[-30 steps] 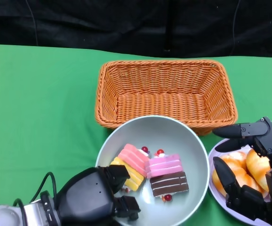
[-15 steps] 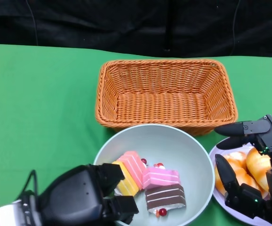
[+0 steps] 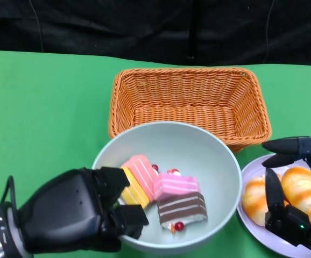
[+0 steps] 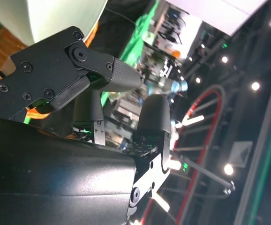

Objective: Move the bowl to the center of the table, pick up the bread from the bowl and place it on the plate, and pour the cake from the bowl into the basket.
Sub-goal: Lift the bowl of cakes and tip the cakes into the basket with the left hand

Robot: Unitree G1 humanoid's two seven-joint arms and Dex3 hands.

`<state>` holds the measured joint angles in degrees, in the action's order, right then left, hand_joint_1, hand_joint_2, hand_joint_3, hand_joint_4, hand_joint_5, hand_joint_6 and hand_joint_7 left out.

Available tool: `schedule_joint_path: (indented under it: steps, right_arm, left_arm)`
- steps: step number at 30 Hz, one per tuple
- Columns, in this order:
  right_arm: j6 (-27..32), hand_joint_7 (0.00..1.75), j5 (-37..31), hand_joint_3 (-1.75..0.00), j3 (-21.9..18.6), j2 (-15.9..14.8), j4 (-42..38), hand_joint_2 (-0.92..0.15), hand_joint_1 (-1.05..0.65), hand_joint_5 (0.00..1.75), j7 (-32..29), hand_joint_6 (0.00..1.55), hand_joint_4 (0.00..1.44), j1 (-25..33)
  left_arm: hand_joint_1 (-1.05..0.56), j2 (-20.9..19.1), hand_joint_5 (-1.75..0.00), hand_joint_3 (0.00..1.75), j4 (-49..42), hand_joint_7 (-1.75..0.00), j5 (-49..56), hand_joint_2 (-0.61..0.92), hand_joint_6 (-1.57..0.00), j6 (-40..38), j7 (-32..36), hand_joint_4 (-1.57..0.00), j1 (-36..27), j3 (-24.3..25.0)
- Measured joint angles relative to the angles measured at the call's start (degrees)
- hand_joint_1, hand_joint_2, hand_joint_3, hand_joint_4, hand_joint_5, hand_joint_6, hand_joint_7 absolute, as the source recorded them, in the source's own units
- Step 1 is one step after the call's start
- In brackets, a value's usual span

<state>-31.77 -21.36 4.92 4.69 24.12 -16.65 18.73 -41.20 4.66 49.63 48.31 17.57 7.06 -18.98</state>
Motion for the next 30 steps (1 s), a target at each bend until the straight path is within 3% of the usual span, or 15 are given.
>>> schedule_joint_path:
  steps: [1,4,9,11,13,14,19,30]
  right_arm:
    - [-0.29,1.48,0.37,-1.46,-0.01,0.01,0.00,-0.39,-0.04,1.71,0.00,0.69,0.83,0.11]
    - [-0.52,1.61,1.12,-1.68,-0.04,0.03,-0.04,-0.27,0.00,1.74,0.01,0.76,0.93,1.34]
    - [-1.23,1.65,1.35,-1.74,0.71,0.39,-1.59,-0.21,0.00,1.75,0.01,0.76,0.90,3.62]
    - [-1.61,1.66,1.35,-1.75,1.18,0.46,-2.49,-0.21,0.00,1.75,0.01,0.75,0.89,4.30]
    - [-2.26,1.67,1.33,-1.75,1.57,0.48,-3.01,-0.21,-0.02,1.75,0.01,0.75,0.90,4.53]
    - [-2.64,1.67,1.32,-1.75,1.79,0.48,-3.11,-0.21,-0.03,1.75,0.01,0.75,0.91,4.59]
    - [-3.30,1.62,1.76,-1.75,2.54,0.31,-3.27,-0.19,-0.07,1.75,0.83,0.79,0.94,5.32]
    - [-3.13,1.59,2.40,-1.75,2.83,-0.81,-3.27,-0.16,-0.02,1.75,3.89,0.82,0.98,6.26]
  left_arm:
    - [-0.27,-0.16,-1.75,0.09,0.12,-1.73,-0.32,0.91,-0.70,0.39,-0.50,-0.92,0.01,0.83]
    - [-0.23,-0.22,-1.75,0.08,0.31,-1.74,-1.07,0.89,-0.69,1.60,-1.29,-0.91,0.03,3.01]
    - [-0.21,1.53,-1.75,0.15,-1.12,-1.75,-3.61,0.92,-0.69,4.31,-1.32,-0.93,1.75,5.51]
    - [-0.18,2.63,-1.75,0.71,-2.18,-1.75,-5.39,0.66,-0.69,4.89,-1.66,-0.95,3.18,6.11]
    - [-0.16,3.95,-1.75,1.10,-3.41,-1.75,-7.93,0.46,-0.70,5.08,-2.58,-0.96,4.49,6.33]
    - [-0.16,4.66,-1.75,1.18,-4.06,-1.75,-9.25,0.41,-0.71,5.11,-3.31,-0.97,5.24,6.32]
    - [-0.12,9.90,-1.75,1.42,-6.72,-1.75,-16.61,0.33,-0.75,1.94,-8.87,-0.96,7.79,5.46]
    - [-0.14,24.85,-1.75,1.69,-13.91,-1.75,-34.54,0.22,-0.80,-13.90,-23.02,-0.97,10.79,3.28]
